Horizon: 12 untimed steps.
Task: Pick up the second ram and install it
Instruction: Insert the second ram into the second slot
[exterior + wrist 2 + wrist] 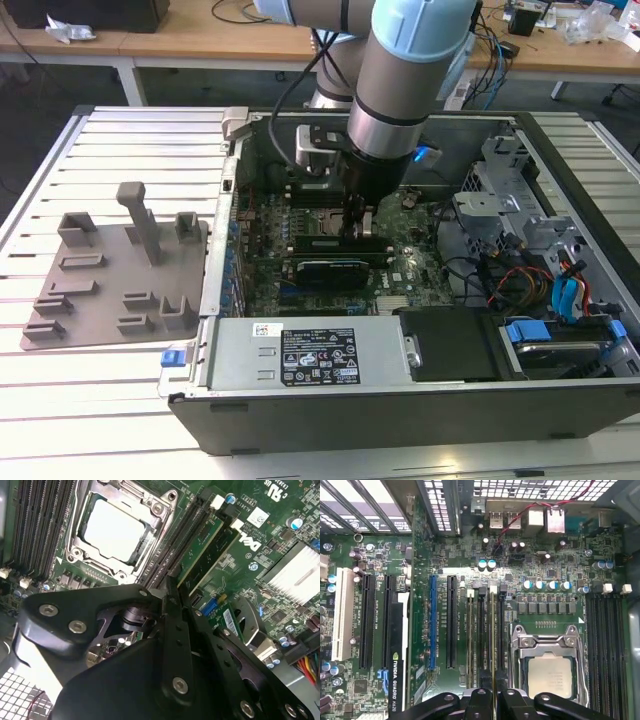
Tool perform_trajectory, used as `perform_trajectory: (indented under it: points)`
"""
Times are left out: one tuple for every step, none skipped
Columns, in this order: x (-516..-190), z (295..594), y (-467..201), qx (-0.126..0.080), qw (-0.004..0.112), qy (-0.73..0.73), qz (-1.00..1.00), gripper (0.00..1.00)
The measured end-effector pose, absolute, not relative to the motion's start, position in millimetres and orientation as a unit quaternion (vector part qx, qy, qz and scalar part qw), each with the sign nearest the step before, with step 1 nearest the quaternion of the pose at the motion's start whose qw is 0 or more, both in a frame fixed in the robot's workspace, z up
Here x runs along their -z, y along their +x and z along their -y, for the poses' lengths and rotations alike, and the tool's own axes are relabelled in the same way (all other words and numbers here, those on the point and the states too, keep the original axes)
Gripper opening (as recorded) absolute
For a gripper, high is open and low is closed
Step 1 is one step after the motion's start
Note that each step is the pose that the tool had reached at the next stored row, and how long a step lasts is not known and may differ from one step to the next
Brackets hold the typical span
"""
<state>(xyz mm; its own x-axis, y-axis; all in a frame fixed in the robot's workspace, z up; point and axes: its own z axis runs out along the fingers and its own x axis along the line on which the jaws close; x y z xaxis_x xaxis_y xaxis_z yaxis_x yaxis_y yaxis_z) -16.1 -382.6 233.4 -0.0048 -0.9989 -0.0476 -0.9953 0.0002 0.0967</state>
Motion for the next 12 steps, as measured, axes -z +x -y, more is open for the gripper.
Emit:
perform_trajectory:
  points:
    - [-232.6, 382.2, -16.1, 0.051, 0.017, 0.705, 0.707, 0.14]
    - [-231.6, 381.9, -16.1, 0.051, 0.017, 0.706, 0.706, 0.14]
    - [-230.2, 381.7, -16.1, 0.051, 0.017, 0.706, 0.706, 0.14]
    - [-229.6, 381.7, -16.1, 0.051, 0.017, 0.707, 0.706, 0.14]
    - [-229.1, 381.6, -16.1, 0.051, 0.017, 0.707, 0.705, 0.14]
    - [-229.1, 381.6, -16.1, 0.051, 0.018, 0.707, 0.705, 0.14]
    - [-228.8, 381.5, -14.9, 0.051, 0.018, 0.707, 0.705, 0.14]
    - [-228.9, 381.6, -14.4, 0.051, 0.018, 0.707, 0.705, 0.14]
    - [-228.8, 381.6, -14.2, 0.051, 0.017, 0.707, 0.705, 0.14]
    - [-228.7, 381.5, -14.0, 0.051, 0.017, 0.707, 0.705, 0.14]
    - [-228.6, 381.6, -14.0, 0.051, 0.017, 0.707, 0.705, 0.14]
    - [-228.0, 381.5, -14.0, 0.051, 0.017, 0.707, 0.705, 0.14]
